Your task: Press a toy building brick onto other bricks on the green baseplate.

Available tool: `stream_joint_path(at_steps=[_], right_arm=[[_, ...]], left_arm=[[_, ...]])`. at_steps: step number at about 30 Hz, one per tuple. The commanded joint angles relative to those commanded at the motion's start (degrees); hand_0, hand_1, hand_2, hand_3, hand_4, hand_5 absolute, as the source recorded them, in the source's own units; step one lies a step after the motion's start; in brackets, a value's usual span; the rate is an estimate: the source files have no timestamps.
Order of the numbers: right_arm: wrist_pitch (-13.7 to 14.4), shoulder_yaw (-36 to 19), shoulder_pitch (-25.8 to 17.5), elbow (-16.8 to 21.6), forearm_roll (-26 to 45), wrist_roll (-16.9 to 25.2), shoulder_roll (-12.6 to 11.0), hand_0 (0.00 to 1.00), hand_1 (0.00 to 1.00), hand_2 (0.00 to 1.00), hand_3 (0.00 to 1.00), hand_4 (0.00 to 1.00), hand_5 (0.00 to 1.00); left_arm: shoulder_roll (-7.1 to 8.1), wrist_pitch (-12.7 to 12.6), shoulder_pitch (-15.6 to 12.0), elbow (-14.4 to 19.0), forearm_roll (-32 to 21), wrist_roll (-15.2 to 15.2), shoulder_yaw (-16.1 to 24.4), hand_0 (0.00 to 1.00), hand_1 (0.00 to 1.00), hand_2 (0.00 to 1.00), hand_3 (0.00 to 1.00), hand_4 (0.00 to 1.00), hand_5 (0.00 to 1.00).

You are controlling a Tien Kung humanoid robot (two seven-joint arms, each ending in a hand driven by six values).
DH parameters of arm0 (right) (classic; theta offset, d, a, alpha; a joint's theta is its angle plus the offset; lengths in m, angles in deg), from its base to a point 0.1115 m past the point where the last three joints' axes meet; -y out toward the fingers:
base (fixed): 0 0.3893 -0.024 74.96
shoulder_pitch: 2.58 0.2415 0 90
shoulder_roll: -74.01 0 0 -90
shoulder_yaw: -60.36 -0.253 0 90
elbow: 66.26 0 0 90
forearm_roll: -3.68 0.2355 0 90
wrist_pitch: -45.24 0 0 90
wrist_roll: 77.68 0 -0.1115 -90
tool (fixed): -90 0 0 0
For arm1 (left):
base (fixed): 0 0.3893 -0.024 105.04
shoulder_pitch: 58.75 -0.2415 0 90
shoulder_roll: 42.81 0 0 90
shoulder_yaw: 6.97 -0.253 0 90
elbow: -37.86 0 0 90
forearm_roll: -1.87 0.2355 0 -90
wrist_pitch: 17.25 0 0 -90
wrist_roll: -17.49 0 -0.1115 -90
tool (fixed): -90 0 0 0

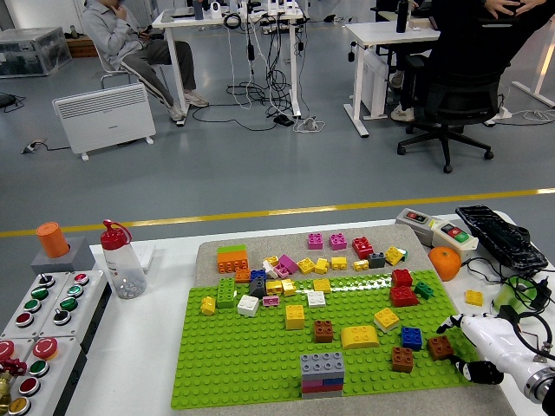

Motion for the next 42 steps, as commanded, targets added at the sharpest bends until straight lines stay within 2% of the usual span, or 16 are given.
stream_joint_path(at_steps=[9, 10, 15, 16, 22, 29, 33, 40, 42], right_arm=[[0.28, 0.46, -0.02, -0.20, 0.70, 0.24, -0.04, 0.842, 0.758, 0.724, 0.638, 0.630, 0.021], [0.27, 0.51, -0.03, -0.25, 0.85, 0.26, -0.02, 0.803, 0.742, 0.705, 0.593, 0.599, 0.044], [0.44, 0.57, -0.19, -0.27, 1.56, 0.52, -0.08, 0.803, 0.742, 0.705, 0.593, 0.599, 0.044], [0.55, 0.54, -0.25, -0.19, 1.71, 0.63, -0.11, 0.699, 0.710, 0.678, 0.566, 0.561, 0.072], [0.85, 0.19, -0.57, 0.91, 2.53, 0.95, -0.26, 0.676, 0.704, 0.675, 0.563, 0.554, 0.074], [-0.35, -1.14, -1.02, 6.78, 5.59, -0.20, -1.05, 0.664, 0.699, 0.667, 0.554, 0.535, 0.064], [-0.76, -1.08, -0.82, 10.77, 8.86, -2.28, -1.18, 0.664, 0.699, 0.667, 0.554, 0.535, 0.064], [-1.73, 1.87, 0.61, 18.21, 17.06, -5.62, -1.09, 0.664, 0.698, 0.670, 0.553, 0.517, 0.088], [-1.82, 3.40, 1.62, 20.34, 18.98, -6.73, -0.31, 0.664, 0.698, 0.670, 0.553, 0.517, 0.088]], left_arm=[[-0.08, 0.00, -0.21, 0.00, 0.36, 0.16, 0.16, 0.657, 0.681, 0.704, 0.576, 0.298, 0.998], [-0.09, 0.00, -0.25, 0.00, 0.42, 0.18, 0.17, 0.657, 0.681, 0.704, 0.576, 0.298, 0.998], [-0.13, 0.02, -0.44, 0.00, 0.70, 0.27, 0.30, 0.657, 0.681, 0.704, 0.576, 0.298, 0.998], [-0.15, 0.01, -0.49, 0.00, 0.77, 0.28, 0.35, 0.657, 0.681, 0.703, 0.576, 0.297, 0.998], [-0.15, 0.02, -0.67, 0.00, 0.90, 0.29, 0.38, 0.657, 0.681, 0.701, 0.576, 0.297, 0.998], [-0.08, 0.05, -0.62, 0.00, 0.70, 0.21, 0.32, 0.658, 0.681, 0.703, 0.576, 0.298, 0.998], [-0.03, 0.06, -0.57, 0.00, 0.59, 0.18, 0.32, 0.658, 0.681, 0.703, 0.576, 0.298, 0.998], [0.05, 0.06, -0.47, 0.00, 0.46, 0.15, 0.36, 0.657, 0.681, 0.703, 0.576, 0.298, 0.998], [0.10, 0.08, -0.44, 0.00, 0.48, 0.14, 0.42, 0.657, 0.681, 0.703, 0.576, 0.298, 0.998]])
